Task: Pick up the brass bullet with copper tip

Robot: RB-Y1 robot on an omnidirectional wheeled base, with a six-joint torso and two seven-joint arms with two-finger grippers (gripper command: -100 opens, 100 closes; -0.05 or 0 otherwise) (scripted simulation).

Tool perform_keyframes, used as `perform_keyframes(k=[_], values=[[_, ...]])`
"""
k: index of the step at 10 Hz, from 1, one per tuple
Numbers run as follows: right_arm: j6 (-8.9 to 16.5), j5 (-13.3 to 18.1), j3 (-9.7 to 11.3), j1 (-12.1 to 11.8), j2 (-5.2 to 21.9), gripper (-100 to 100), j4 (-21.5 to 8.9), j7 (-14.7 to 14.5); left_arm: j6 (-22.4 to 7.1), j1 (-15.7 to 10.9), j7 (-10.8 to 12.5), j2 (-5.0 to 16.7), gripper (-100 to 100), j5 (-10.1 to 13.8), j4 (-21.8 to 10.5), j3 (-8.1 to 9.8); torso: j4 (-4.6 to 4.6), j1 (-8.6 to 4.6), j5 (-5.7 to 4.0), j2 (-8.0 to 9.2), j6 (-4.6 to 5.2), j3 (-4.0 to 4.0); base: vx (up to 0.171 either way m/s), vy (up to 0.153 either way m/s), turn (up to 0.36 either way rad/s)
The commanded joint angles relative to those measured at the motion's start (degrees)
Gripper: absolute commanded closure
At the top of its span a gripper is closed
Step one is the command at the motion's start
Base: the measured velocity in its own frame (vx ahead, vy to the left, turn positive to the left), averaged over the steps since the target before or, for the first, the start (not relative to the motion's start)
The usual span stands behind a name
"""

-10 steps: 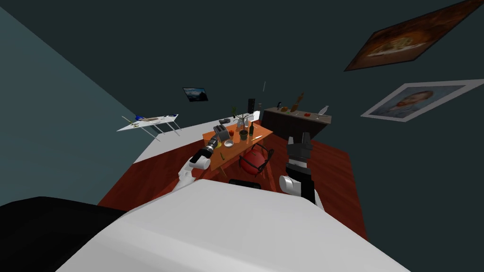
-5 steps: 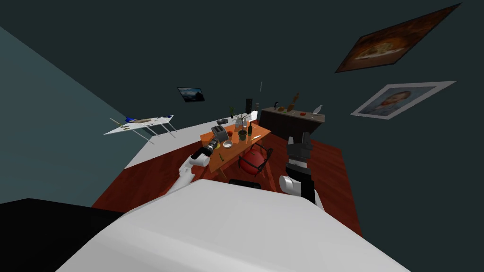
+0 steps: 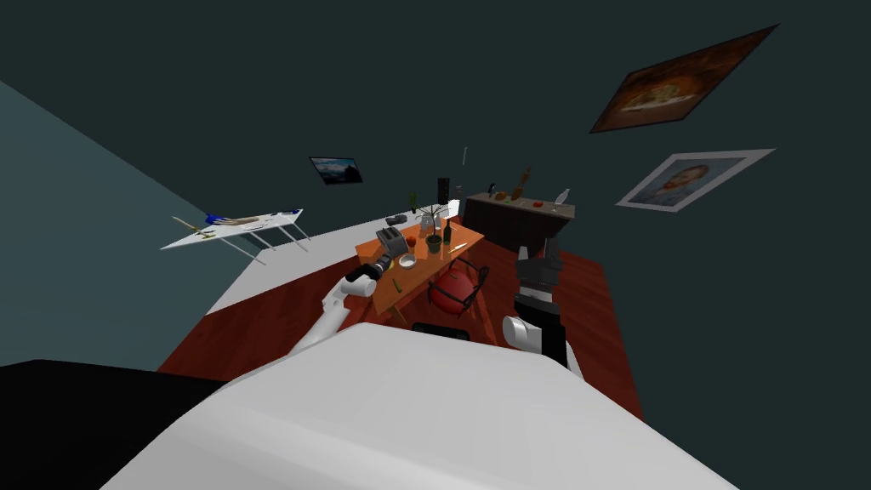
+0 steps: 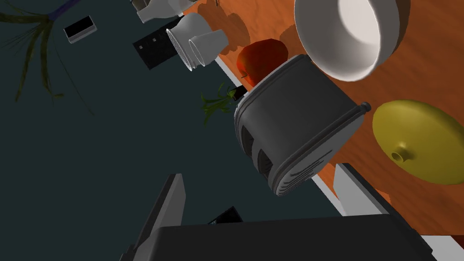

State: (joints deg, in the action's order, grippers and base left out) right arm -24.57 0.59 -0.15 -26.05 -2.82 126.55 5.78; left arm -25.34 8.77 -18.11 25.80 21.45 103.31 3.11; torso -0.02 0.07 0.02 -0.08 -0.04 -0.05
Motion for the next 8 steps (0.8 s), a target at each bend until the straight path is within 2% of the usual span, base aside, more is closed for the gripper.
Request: perform_keyframes(k=[1,2,3,4,5,6,7,8], values=[[0.00,0.00,0.00,0.00,0.00,0,0.00,0.00,-2.86,-1.21,-1.69,1.12,-100,1.37,-2.86,-0.24,0.00,0.00,0.00,0.00,0.00,0.00,0.011,0.020,-0.096],[0.00,0.00,0.00,0.00,0.00,0,0.00,0.00,-3.64,-1.21,-1.69,1.12,-100,1.37,-2.87,-0.24,0.00,0.00,0.00,-0.01,0.02,-0.01,0.010,0.021,-0.059],[0.00,0.00,0.00,0.00,0.00,0,0.00,0.00,-5.70,-2.30,-3.05,1.99,-100,2.48,-5.31,-0.44,0.00,-0.01,0.00,0.00,0.00,0.00,0.015,0.018,-0.114],[0.00,0.00,0.00,0.00,0.00,0,0.00,0.00,-6.50,-2.30,-3.05,1.99,-100,2.48,-5.31,-0.44,0.00,-0.02,-0.01,-0.01,0.02,-0.01,0.010,0.016,-0.054],[0.00,0.00,0.00,0.00,0.00,0,0.00,0.00,-8.82,-3.37,-4.37,2.79,-100,3.54,-7.67,-0.70,0.00,-0.03,-0.01,-0.01,0.00,-0.01,0.012,0.017,-0.106],[0.00,0.00,0.00,0.00,0.00,0,0.00,0.00,-9.27,-3.37,-4.37,2.79,-100,3.54,-7.84,-0.70,0.00,-0.02,-0.01,-0.02,0.02,-0.01,0.013,0.016,-0.063],[0.00,0.00,0.00,0.00,0.00,0,0.00,0.00,-11.16,-4.41,-5.63,3.51,-100,4.54,-10.41,-1.02,0.00,-0.03,-0.01,-0.01,-0.01,0.00,0.017,0.018,-0.101],[0.00,0.00,0.00,0.00,0.00,0,0.00,0.00,-11.96,-4.41,-5.63,3.51,-100,4.54,-10.47,-1.02,-0.01,-0.02,0.00,-0.03,0.02,-0.02,0.011,0.017,-0.061]])
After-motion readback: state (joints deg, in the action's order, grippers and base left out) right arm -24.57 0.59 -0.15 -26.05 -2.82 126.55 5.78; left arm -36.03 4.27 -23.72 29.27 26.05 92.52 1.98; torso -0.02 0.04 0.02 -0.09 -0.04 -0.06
